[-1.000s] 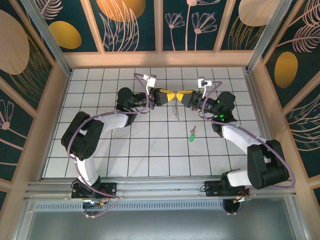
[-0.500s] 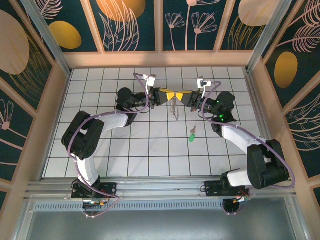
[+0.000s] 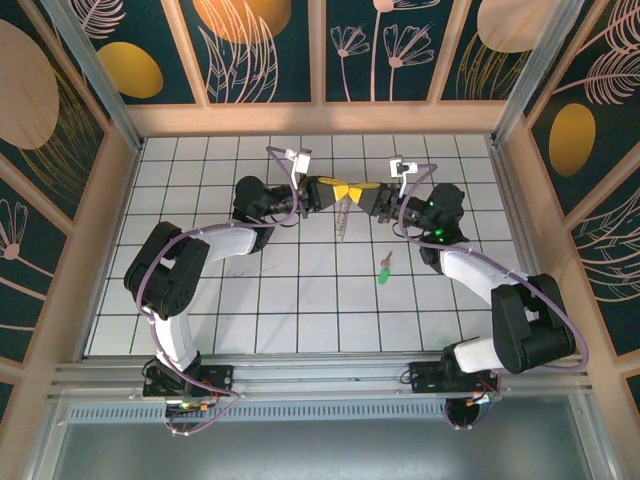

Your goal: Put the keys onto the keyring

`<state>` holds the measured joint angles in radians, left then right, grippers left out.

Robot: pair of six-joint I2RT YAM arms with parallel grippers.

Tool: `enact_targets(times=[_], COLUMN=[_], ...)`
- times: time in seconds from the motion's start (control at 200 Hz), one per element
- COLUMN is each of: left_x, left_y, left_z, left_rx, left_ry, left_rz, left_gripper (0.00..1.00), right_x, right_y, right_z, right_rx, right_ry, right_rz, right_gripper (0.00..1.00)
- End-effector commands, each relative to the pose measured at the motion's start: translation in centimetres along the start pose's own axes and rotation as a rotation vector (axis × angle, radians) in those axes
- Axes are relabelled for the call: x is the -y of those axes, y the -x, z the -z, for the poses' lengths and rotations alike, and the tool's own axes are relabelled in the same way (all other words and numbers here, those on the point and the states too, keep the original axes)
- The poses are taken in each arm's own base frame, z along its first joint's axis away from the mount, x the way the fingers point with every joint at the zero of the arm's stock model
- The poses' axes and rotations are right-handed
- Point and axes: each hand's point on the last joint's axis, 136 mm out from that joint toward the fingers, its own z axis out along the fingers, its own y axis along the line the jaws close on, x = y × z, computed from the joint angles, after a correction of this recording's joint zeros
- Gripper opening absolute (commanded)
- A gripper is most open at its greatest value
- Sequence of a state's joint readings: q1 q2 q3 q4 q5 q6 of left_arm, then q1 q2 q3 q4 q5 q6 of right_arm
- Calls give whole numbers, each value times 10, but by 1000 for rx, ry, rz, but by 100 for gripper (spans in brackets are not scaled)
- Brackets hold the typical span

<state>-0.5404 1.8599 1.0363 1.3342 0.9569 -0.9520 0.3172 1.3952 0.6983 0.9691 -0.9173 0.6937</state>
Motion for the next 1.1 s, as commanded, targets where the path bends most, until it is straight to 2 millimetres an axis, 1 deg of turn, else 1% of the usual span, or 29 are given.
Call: enact_targets(times=[0.0,0.085,0.245,0.34,0.375,0.476,0.551,0.566,0.691,0.806,0.886,1.091], left_x=[11,11,8,4,3,4,10,7,8,7,4,0], left_y=[8,8,10,18,21,34,46,41,48,49,50,48], left_z=[-3,-2,-2,-1,1,7,11,14,23,25,27,29], left_rx=[25,25,36,81,106,180,238,240,307,327,349,384], left_ry=[-34,-34,-19,22,42,85,96,111,142,147,149,111], left_rz=[-48,-48,-40,-29,-20,-5,-9,7,32,54,67,104], left_gripper=[0,0,0,0,6,18,23,24,28,30,30,32], right_x=[-5,-4,-2,2,3,2,-1,-2,-6,-8,-14,-18], right_y=[5,4,7,12,15,23,29,29,35,39,42,47], right_z=[-5,-6,-4,-1,1,5,5,5,4,2,0,-5], right_rx=[5,2,17,48,64,110,137,141,178,214,244,290], right_ry=[22,24,8,-19,-25,-24,-8,-5,23,43,67,90], right_rz=[22,20,27,28,27,22,26,26,24,17,17,-9], right_gripper=[10,0,0,0,0,0,0,0,0,0,0,0])
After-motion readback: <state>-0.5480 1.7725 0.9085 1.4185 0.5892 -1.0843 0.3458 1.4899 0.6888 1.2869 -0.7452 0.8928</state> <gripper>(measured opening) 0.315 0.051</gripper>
